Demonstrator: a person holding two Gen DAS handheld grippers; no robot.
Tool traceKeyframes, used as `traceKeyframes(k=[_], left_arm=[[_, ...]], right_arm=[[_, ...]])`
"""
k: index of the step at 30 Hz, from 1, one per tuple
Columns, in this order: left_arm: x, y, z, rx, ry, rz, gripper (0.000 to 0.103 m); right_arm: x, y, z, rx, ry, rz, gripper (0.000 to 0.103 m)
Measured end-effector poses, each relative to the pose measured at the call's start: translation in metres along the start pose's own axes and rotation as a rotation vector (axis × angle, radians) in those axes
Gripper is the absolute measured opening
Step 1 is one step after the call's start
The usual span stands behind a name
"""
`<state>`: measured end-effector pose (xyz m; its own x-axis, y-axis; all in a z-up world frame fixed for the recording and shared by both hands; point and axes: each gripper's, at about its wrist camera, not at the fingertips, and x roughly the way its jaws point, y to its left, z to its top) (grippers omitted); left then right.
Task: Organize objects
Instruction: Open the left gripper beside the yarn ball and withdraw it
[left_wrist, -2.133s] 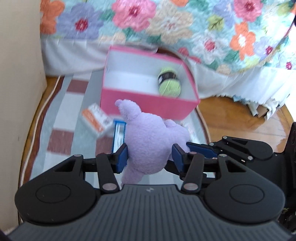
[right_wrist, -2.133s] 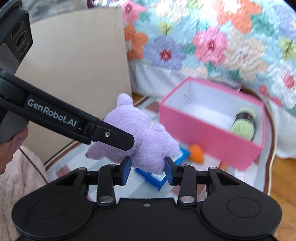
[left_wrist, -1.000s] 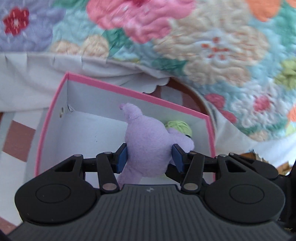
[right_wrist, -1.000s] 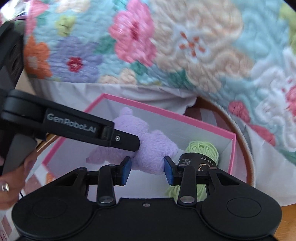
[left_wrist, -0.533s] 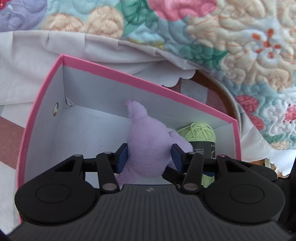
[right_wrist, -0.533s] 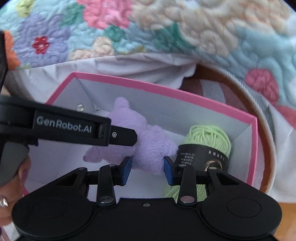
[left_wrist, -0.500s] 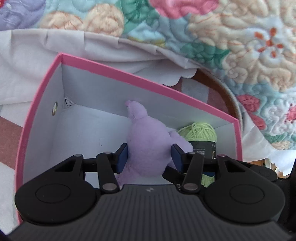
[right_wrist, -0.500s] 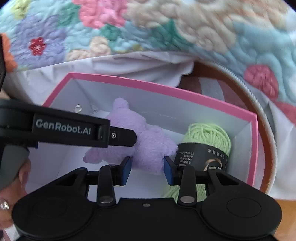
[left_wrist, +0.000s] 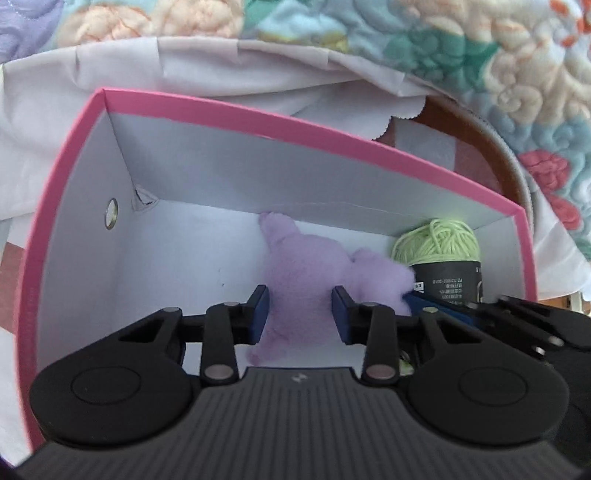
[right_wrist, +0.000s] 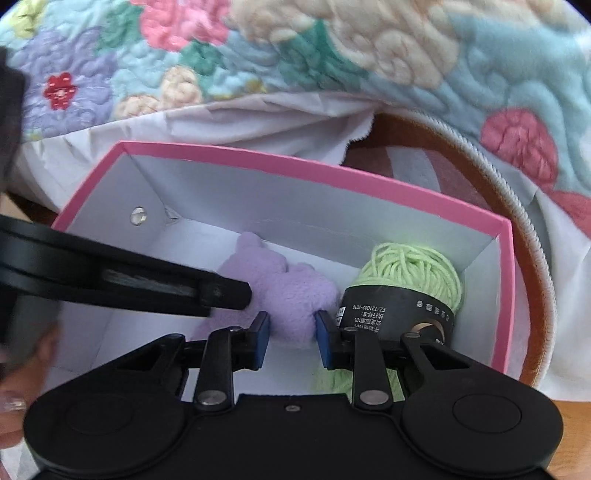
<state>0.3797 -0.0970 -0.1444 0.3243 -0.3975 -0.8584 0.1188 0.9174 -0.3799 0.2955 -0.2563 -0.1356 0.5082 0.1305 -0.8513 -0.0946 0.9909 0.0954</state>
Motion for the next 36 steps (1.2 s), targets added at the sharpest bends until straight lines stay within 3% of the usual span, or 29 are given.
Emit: traceKeyframes(k=[5,9,12,14,15,22,28,36], left_arm=[[0.002,-0.002,0.001,-0.043,-0.021,0.002,0.035],[-0.008,-0.01,-0.001,0.02,-0.042,0.044,0.036],[-0.027,-0.014,-0.007,0.064,-0.058,0.053,0.044],[-0.04,-0.016,-0.01,0.08,-0.042,0.033,0.058],[-0.047,-0.017,-0.012,0.083,-0.039,0.028,0.06],[-0.112,-0.027,-0.029,0.135,-0.028,0.068,0.067],[-0.187,-0.031,-0.049,0.205,-0.047,0.05,0.07],[-0.263,-0.041,-0.082,0.296,-0.083,0.062,0.076]], right_arm=[[-0.021,0.011,-0.007,-0.083,-0.033,-0.007,0.031],[-0.042,0.013,-0.017,-0.084,-0.072,0.019,0.032],[-0.059,0.012,-0.026,-0.046,-0.094,0.042,0.036],[-0.066,0.013,-0.032,-0.009,-0.103,0.044,0.043],[-0.069,0.012,-0.035,0.008,-0.102,0.045,0.044],[-0.107,0.022,-0.041,0.056,-0.133,0.058,0.047],[-0.16,0.039,-0.045,-0.002,-0.202,0.059,0.067],[-0.219,0.056,-0.057,-0.008,-0.223,0.078,0.079]])
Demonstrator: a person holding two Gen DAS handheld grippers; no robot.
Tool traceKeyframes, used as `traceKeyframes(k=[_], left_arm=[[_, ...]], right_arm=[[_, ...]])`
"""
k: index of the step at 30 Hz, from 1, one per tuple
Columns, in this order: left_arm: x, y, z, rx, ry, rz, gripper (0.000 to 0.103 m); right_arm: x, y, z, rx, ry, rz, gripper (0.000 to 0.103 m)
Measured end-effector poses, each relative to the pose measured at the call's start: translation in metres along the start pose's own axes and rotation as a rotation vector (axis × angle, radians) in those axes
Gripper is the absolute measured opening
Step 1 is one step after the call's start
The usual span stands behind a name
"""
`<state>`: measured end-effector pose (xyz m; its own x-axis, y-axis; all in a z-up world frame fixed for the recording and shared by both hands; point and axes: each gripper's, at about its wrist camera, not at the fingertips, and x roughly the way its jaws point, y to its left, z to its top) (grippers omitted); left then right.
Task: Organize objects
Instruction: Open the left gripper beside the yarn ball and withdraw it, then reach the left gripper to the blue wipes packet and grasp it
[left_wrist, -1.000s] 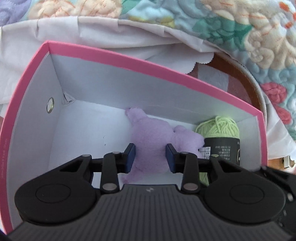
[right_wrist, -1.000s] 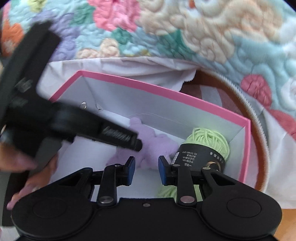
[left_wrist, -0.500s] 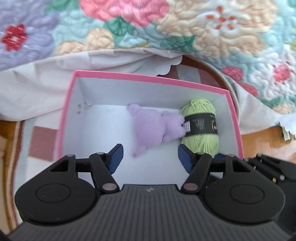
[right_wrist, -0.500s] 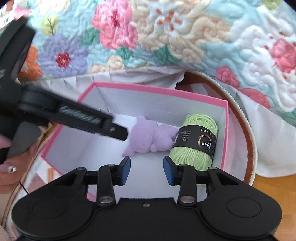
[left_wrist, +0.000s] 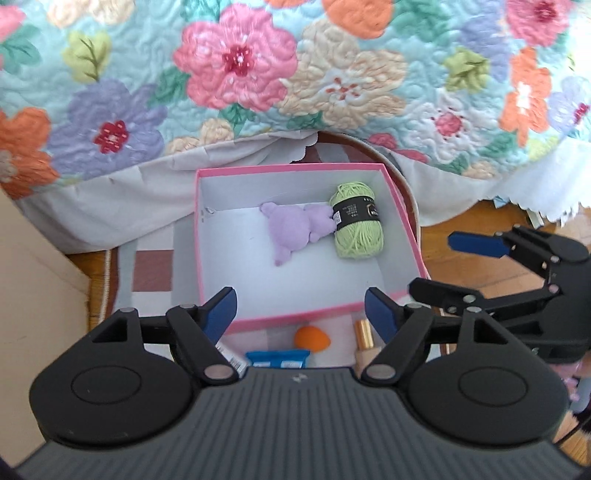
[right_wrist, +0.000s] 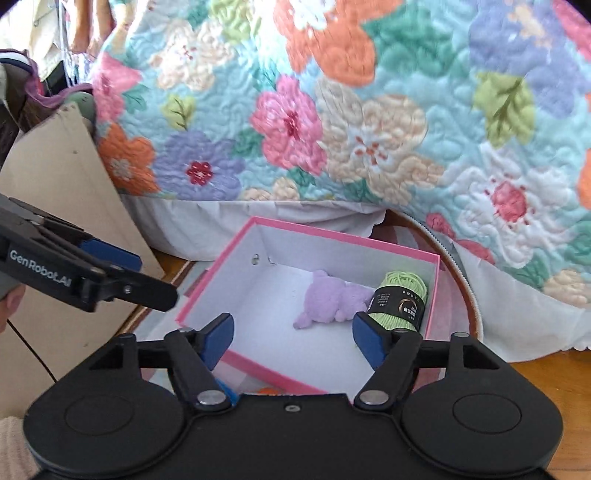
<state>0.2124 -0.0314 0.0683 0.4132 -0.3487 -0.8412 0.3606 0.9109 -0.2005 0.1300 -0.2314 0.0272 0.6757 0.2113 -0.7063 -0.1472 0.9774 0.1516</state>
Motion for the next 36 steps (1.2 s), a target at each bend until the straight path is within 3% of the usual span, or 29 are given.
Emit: traceKeyframes(k=[6,12,16,21,24,30,36], left_arm=[[-0.034,-0.004,-0.027,0.019,-0.003,-0.019,0.081],[-0.05,-0.002,-0.051,0.02,0.051,-0.061,0.085],[-0.057,0.002,-0.068,0.028,0.039,-0.052,0.093],[-0.046,0.011,-0.092,-0.011,0.041,-0.063,0.093],[-0.035,0.021,-0.102,-0.057,0.046,-0.069,0.093],[-0.005,0.038,-0.121,-0.085,0.067,-0.091,0.093],[0.027,0.055,-0.139,-0.142,0.01,-0.081,0.092]], right_arm=[[-0.039,0.023,-0.013,-0.055,0.015,0.003,0.091],[-0.069,0.049,-0.03,-0.126,0.038,0.023,0.091],[-0.078,0.066,-0.044,-0.178,0.064,0.049,0.091],[-0.074,0.083,-0.066,-0.157,0.085,0.033,0.091],[-0.067,0.09,-0.078,-0.108,0.104,0.095,0.091],[-0.037,0.101,-0.097,-0.101,0.104,0.122,0.091],[-0.01,0.099,-0.119,-0.039,0.015,0.083,0.091]])
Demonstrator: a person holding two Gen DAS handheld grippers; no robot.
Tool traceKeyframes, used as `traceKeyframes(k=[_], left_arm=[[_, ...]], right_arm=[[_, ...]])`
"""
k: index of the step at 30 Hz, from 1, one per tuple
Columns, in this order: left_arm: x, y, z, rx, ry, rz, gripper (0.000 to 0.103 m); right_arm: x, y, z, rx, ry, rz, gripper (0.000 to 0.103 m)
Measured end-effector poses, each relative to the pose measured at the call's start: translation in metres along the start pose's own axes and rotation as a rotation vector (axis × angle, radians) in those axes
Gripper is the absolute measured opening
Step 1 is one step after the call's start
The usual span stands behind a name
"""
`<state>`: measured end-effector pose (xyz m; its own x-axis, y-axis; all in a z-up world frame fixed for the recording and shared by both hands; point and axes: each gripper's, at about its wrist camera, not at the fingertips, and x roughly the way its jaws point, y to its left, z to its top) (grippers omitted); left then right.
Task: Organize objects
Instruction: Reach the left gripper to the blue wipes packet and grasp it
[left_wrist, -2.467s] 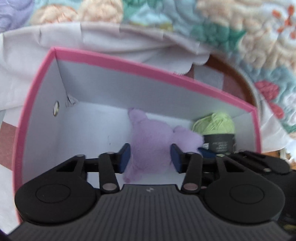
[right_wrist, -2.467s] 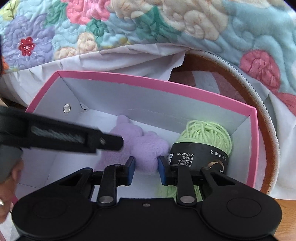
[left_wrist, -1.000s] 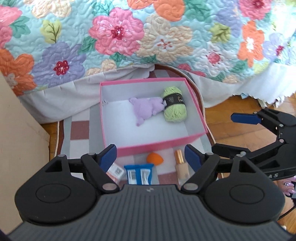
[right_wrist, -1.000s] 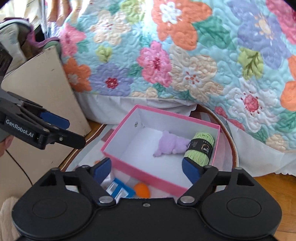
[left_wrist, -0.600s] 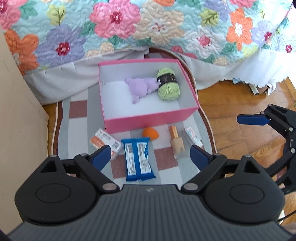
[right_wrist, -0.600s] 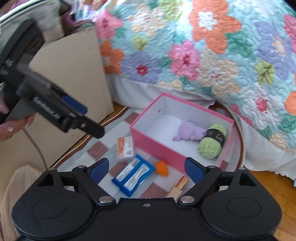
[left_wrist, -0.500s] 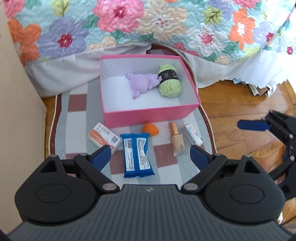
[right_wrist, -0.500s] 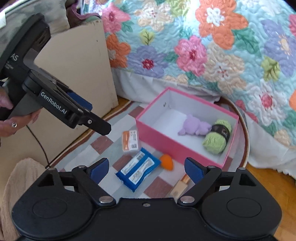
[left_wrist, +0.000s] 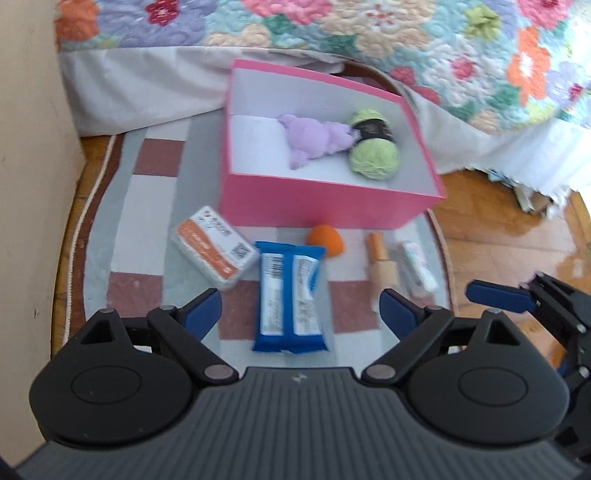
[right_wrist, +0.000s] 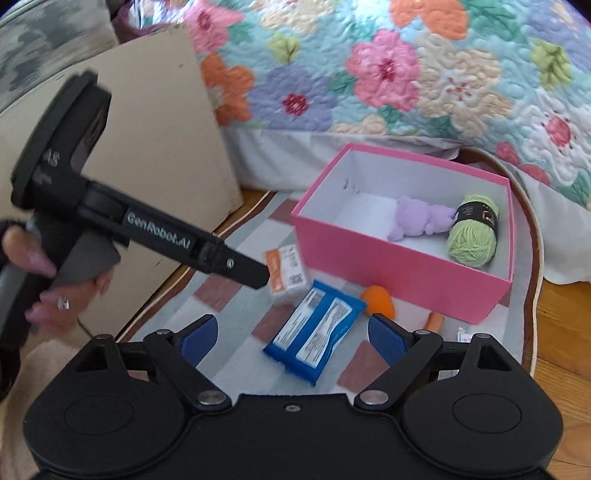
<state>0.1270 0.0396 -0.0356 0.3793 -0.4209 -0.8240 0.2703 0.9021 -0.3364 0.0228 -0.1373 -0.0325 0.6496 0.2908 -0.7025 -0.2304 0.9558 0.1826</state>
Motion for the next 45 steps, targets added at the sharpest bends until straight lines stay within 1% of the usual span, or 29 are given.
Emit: traceKeyframes(k=[3,6,9,11,14,17,20,21,22,23,25,29,30,31,33,35,37,38,39,41,43,45], left_arm=[[0.015,0.009,-0.007,-0.027,-0.009,-0.021,0.092],[0.028,0.017,-0.013,-0.045,-0.015,-0.037,0.091],[0.04,0.019,-0.017,-0.039,-0.004,-0.043,0.091],[0.046,0.019,-0.021,-0.031,-0.002,-0.06,0.09],[0.055,0.021,-0.025,-0.053,-0.01,-0.062,0.09],[0.065,0.024,-0.024,-0.058,-0.005,-0.062,0.089],[0.074,0.026,-0.025,-0.06,-0.006,-0.07,0.088],[0.076,0.027,-0.025,-0.063,-0.007,-0.076,0.086],[0.079,0.027,-0.026,-0.064,-0.004,-0.08,0.081],[0.083,0.028,-0.026,-0.063,0.008,-0.083,0.073],[0.091,0.03,-0.027,-0.068,0.033,-0.09,0.065],[0.105,0.032,-0.031,-0.073,0.058,-0.083,0.057],[0.107,0.032,-0.032,-0.068,0.058,-0.074,0.056],[0.11,0.032,-0.032,-0.074,0.05,-0.064,0.052],[0.117,0.033,-0.032,-0.096,0.037,-0.039,0.05],[0.123,0.031,-0.032,-0.101,0.035,-0.04,0.039],[0.123,0.032,-0.033,-0.129,0.039,-0.074,0.037],[0.122,0.033,-0.035,-0.147,0.046,-0.099,0.034],[0.122,0.035,-0.037,-0.172,0.059,-0.134,0.034],[0.121,0.039,-0.042,-0.224,0.083,-0.182,0.034],[0.122,0.039,-0.049,-0.249,0.099,-0.192,0.034],[0.129,0.032,-0.054,-0.233,0.116,-0.164,0.031]], right_arm=[[0.016,-0.004,-0.007,0.026,-0.009,-0.026,0.091],[0.034,-0.01,-0.014,0.037,0.002,-0.045,0.091],[0.053,-0.013,-0.02,0.044,0.029,-0.037,0.091],[0.065,-0.014,-0.024,0.054,0.048,-0.012,0.091],[0.081,-0.005,-0.03,0.029,0.096,0.001,0.091],[0.096,0.007,-0.036,-0.015,0.121,-0.006,0.091],[0.115,0.011,-0.04,-0.015,0.146,-0.003,0.091],[0.121,0.011,-0.041,-0.01,0.153,-0.004,0.091],[0.127,0.01,-0.042,0.0,0.161,-0.009,0.091],[0.135,0.009,-0.044,0.013,0.172,-0.012,0.091],[0.146,0.005,-0.046,0.031,0.188,-0.031,0.091],[0.154,-0.001,-0.052,0.067,0.191,-0.044,0.091],[0.155,-0.003,-0.053,0.076,0.192,-0.042,0.091],[0.154,-0.003,-0.054,0.082,0.193,-0.04,0.091],[0.153,-0.004,-0.057,0.085,0.19,-0.037,0.091],[0.152,-0.005,-0.058,0.092,0.197,-0.041,0.091],[0.149,-0.004,-0.058,0.1,0.195,-0.035,0.091],[0.146,-0.004,-0.058,0.102,0.19,-0.031,0.091],[0.144,-0.003,-0.059,0.106,0.19,-0.032,0.093],[0.14,-0.006,-0.06,0.129,0.204,-0.045,0.093],[0.136,-0.009,-0.063,0.142,0.206,-0.038,0.093],[0.135,-0.011,-0.066,0.139,0.212,-0.038,0.093]])
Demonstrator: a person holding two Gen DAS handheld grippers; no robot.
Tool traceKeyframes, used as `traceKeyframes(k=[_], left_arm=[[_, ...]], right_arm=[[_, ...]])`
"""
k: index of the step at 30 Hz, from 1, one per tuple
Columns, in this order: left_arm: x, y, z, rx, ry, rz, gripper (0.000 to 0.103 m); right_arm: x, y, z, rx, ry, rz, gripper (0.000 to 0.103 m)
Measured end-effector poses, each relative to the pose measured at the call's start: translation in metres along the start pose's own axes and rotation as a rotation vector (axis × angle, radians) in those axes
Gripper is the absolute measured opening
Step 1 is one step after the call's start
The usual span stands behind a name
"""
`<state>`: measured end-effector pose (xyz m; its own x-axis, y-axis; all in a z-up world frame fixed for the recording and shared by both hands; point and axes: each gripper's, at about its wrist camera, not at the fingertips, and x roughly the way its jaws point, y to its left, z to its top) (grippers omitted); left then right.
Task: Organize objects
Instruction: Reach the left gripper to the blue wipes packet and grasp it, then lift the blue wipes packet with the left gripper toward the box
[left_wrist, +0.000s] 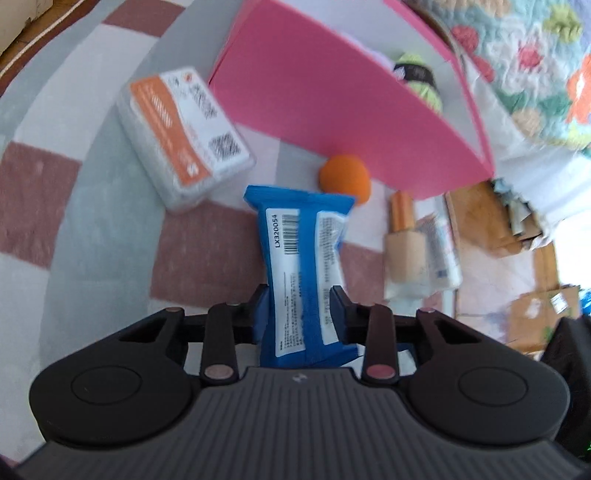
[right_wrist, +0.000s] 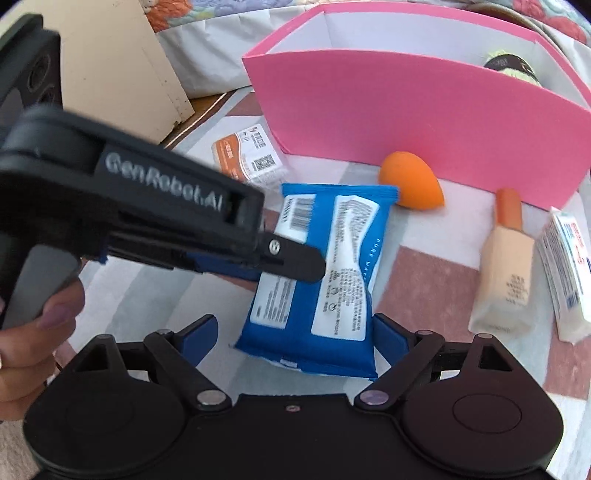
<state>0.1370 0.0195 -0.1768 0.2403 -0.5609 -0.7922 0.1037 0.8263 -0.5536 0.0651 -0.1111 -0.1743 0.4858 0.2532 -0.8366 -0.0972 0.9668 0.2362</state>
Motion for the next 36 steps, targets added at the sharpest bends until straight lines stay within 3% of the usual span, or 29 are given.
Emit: traceKeyframes(k=[6,7,8,13,25,30,36], left_arm=[[0.009,-0.013,-0.007,0.023,0.002,0.042,0.031],[0.008,-0.015,-0.009,0.027,0.003,0.047,0.031],[0.007,-0.017,-0.012,0.034,0.001,0.054,0.031],[-0.006,-0.025,-0.024,0.066,-0.021,0.045,0.031],[-0.069,-0.063,-0.043,0.181,-0.177,0.028,0.031],[-0.088,-0.075,-0.048,0.177,-0.199,0.022,0.031],[-0.109,-0.103,-0.035,0.226,-0.22,0.024,0.031]], right_arm=[[0.004,0.011,-0.003,-0.08,-0.019,-0.078,0.092],[0.003,0.016,-0.007,-0.124,-0.026,-0.105,0.09],[0.001,0.018,-0.01,-0.155,-0.04,-0.127,0.081],[-0.02,0.008,-0.018,-0.152,-0.092,-0.068,0.076],[-0.092,0.012,0.0,-0.13,-0.171,0.011,0.076],[-0.11,0.034,-0.001,-0.227,-0.212,-0.008,0.076],[-0.126,0.019,0.018,-0.272,-0.266,-0.022,0.076]])
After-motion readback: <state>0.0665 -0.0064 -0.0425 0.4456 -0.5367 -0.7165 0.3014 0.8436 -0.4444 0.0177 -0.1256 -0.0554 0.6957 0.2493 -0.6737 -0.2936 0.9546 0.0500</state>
